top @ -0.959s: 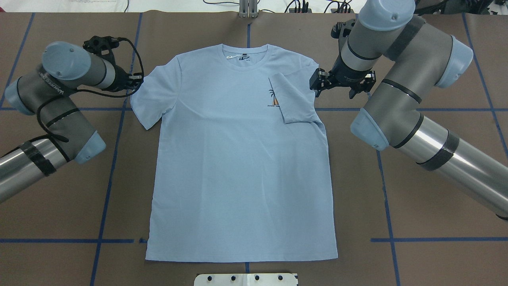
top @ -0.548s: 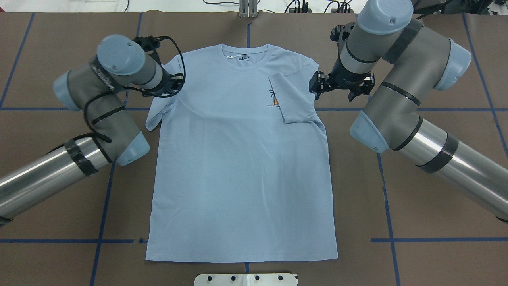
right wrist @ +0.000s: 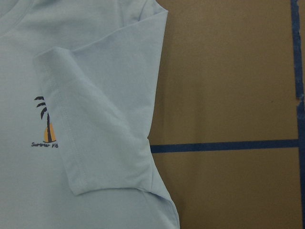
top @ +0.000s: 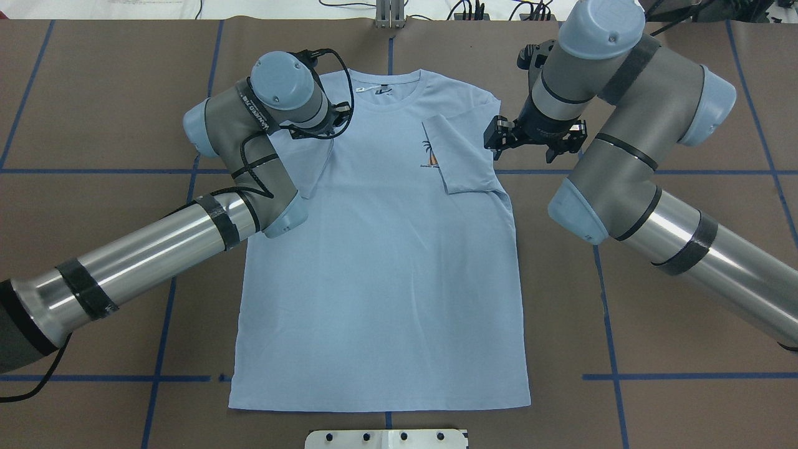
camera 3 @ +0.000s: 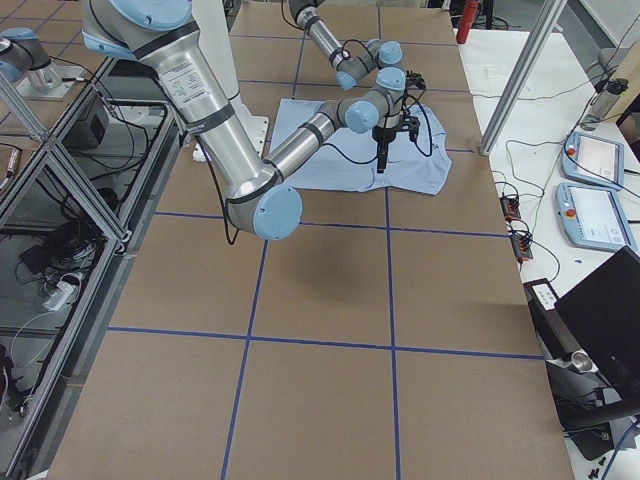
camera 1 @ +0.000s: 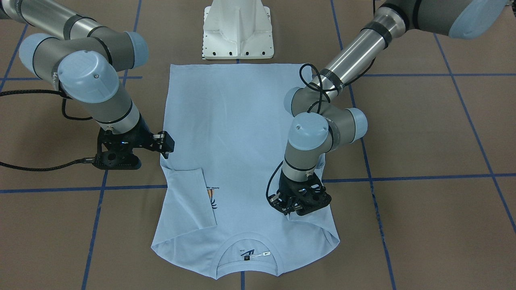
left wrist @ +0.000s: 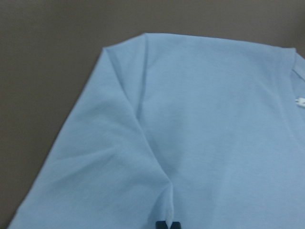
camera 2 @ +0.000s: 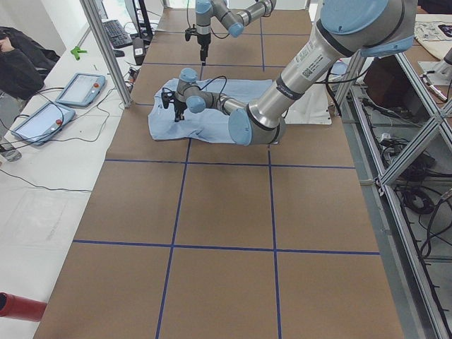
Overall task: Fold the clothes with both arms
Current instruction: 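Grasp the sleeve nearest the left gripper and fold it onto the chest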
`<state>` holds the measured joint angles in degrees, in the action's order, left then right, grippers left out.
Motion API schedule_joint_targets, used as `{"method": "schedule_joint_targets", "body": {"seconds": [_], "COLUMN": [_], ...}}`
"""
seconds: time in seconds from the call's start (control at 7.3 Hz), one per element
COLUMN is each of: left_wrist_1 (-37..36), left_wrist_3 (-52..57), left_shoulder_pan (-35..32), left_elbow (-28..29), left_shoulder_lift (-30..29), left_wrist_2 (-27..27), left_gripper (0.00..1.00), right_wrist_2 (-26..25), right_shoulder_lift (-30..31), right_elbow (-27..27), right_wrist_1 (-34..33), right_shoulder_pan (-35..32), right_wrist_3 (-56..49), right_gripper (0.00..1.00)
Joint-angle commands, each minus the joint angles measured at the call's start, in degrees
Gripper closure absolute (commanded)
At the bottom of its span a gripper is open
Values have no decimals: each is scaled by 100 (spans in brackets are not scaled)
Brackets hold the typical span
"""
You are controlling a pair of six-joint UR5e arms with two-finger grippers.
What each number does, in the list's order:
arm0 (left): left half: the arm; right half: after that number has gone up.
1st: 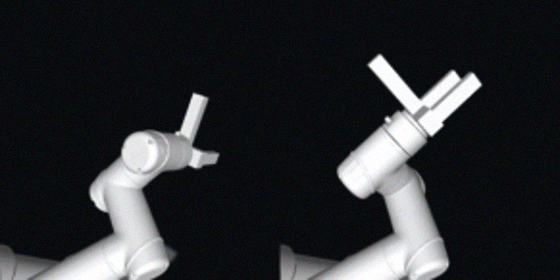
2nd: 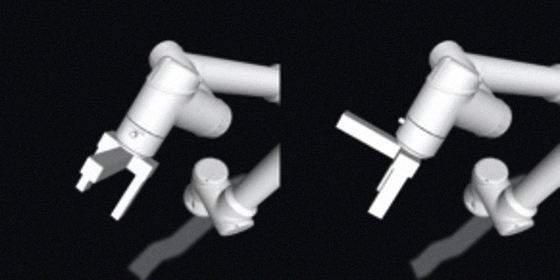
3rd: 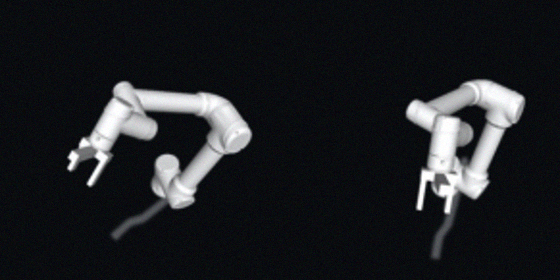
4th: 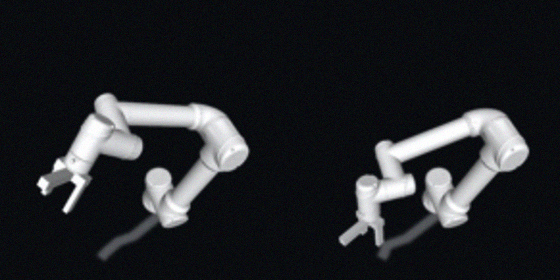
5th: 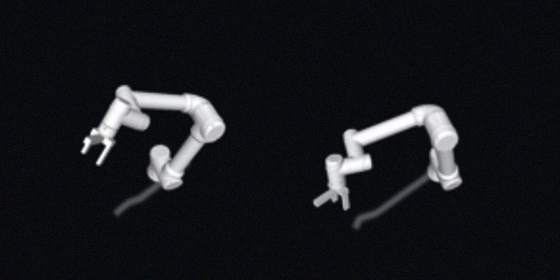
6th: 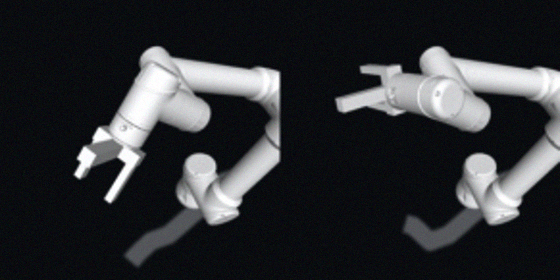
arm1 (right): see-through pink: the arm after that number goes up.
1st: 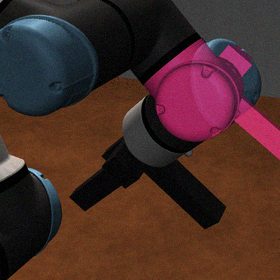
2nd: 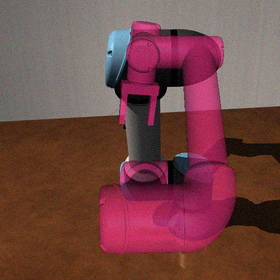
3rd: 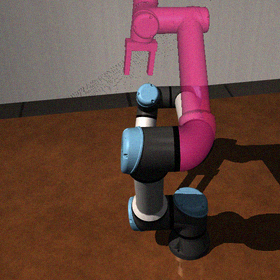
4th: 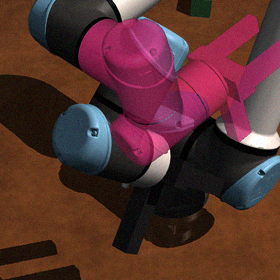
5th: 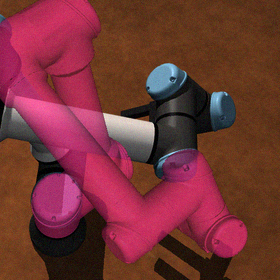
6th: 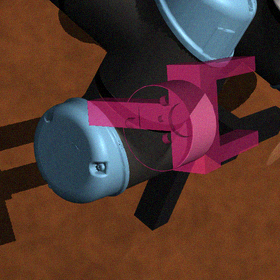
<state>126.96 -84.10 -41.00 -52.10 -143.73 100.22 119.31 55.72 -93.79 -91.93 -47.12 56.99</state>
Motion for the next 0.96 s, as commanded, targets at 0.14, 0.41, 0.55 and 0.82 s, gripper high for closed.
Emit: {"method": "schedule_joint_targets", "body": {"seconds": [0.14, 0.41, 0.55, 0.82], "left_wrist_1": [382, 356, 330, 225], "left_wrist_3": [313, 446, 456, 508], "left_shoulder_pan": [-13, -66, -171, -277], "left_elbow": [70, -158, -351, -1088], "left_shoulder_lift": [-24, -15, 116, 642], "left_wrist_2": [-38, 32, 459, 875], "left_gripper": [0, 0, 0, 0], "right_wrist_2": [-31, -31, -31, -31], "right_shoulder_lift": [9, 9, 18, 27], "right_elbow": [10, 10, 10, -8], "right_wrist_1": [0, 0, 0, 0], "right_shoulder_pan": [19, 27, 36, 45], "right_wrist_3": [22, 22, 22, 22], "right_gripper": [0, 0, 0, 0]}}
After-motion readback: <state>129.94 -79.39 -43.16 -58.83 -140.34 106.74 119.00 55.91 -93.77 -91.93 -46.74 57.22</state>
